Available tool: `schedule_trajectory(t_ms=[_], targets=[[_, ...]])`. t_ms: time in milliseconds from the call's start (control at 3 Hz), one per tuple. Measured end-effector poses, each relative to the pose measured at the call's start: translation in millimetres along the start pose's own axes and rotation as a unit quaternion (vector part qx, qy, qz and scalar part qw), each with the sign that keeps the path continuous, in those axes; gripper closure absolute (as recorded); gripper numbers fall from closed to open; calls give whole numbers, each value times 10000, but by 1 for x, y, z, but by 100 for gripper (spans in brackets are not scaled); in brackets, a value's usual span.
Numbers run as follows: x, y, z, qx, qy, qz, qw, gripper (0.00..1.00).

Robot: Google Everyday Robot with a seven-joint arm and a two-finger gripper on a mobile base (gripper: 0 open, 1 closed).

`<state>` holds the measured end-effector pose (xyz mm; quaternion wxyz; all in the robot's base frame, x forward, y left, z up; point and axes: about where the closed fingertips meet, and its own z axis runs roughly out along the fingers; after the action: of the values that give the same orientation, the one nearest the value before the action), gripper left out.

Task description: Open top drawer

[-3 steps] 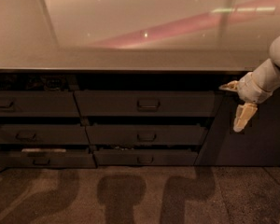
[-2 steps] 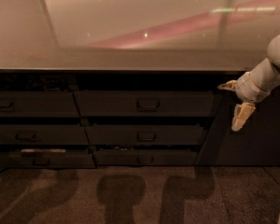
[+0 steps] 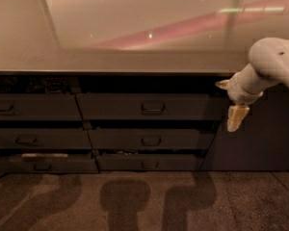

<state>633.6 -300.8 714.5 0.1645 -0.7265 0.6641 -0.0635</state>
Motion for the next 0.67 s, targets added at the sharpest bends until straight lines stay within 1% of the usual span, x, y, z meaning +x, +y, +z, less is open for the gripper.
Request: schedule_trajectory(t_ms=[333,667], targets=[[12,10,17,58,341,-160,9993,0],[16,10,20,12,278,-122,9995,0]])
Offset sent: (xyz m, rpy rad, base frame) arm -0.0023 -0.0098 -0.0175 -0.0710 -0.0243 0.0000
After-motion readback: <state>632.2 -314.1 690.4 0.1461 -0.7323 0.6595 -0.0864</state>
